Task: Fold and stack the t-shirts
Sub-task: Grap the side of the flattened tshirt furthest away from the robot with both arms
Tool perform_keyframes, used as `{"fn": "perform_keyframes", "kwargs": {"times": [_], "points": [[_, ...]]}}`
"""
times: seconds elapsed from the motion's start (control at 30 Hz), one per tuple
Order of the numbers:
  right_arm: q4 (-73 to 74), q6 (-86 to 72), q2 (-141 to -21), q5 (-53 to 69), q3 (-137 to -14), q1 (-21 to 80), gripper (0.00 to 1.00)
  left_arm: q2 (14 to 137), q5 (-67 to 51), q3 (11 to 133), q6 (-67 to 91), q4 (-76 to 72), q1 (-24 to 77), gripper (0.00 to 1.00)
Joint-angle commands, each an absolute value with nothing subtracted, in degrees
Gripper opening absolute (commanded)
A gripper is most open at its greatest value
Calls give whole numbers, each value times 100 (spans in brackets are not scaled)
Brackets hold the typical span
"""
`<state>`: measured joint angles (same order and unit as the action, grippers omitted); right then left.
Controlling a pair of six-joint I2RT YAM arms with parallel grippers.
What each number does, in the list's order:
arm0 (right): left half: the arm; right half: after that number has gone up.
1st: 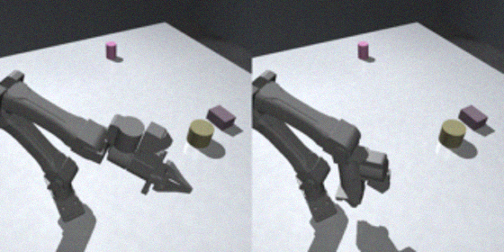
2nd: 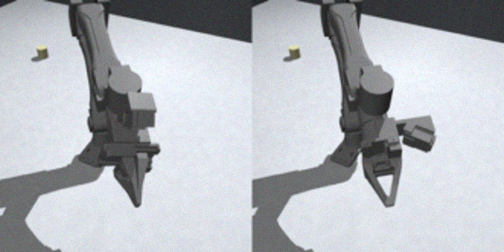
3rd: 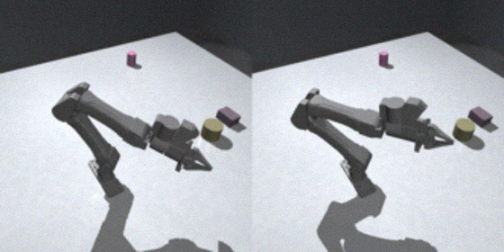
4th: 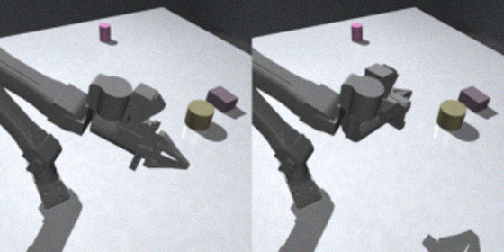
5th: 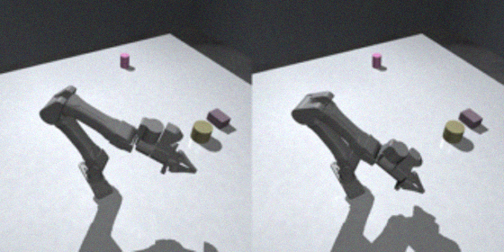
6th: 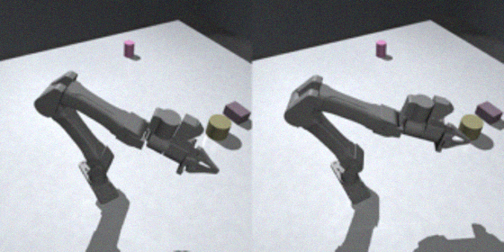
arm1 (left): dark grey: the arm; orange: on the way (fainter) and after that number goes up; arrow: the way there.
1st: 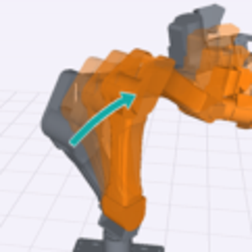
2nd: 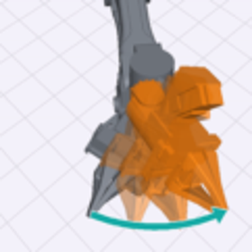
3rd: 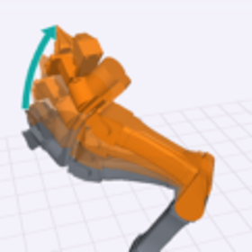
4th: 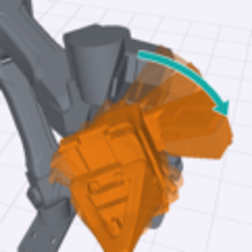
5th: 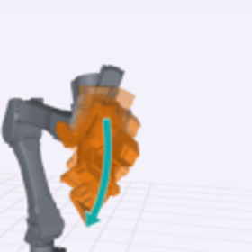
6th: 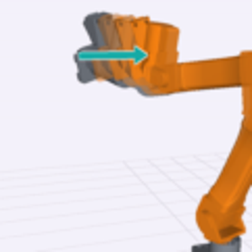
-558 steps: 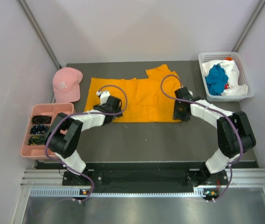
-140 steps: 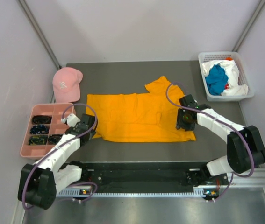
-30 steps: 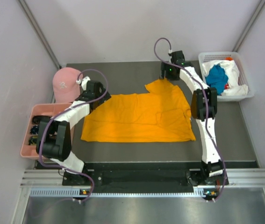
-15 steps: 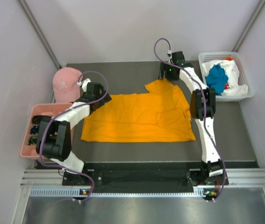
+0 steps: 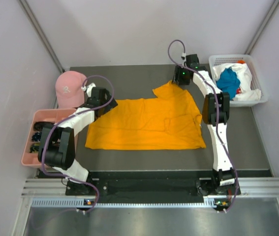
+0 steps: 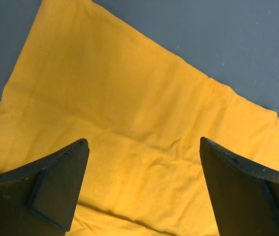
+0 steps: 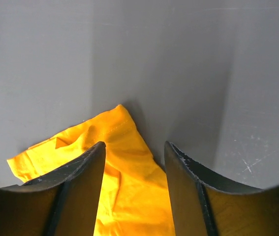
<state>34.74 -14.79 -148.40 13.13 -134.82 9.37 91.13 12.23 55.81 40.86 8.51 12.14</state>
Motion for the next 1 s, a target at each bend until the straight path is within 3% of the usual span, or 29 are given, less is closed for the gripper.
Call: {"fn": "perform_keyframes", "kwargs": {"times": [0.0,0.33,0.43,0.53,0.57,0.6,0.97], "points": [[3436,-1450,-14968,1669,-13711,914,51,9070,1213,5581,4157,598,1204,99],[3612,-1354,-15038,1951,-13781,923,51,9097,1195,5572,4175,606,1204,99],[3621,-1354,-15056,1977,-13808,914,39,9070,1222,5563,4184,615,1195,99],[3621,-1345,-15056,1986,-13808,914,19,9053,1265,5537,4175,606,1195,99],[3621,-1345,-15056,1978,-13808,914,6,9061,1283,5537,4166,615,1195,99],[3612,-1345,-15047,1978,-13790,914,0,9062,1292,5546,4157,607,1195,99],[3358,-1318,-14827,1995,-13377,914,0,9702,1617,6354,3674,834,845,99]]}}
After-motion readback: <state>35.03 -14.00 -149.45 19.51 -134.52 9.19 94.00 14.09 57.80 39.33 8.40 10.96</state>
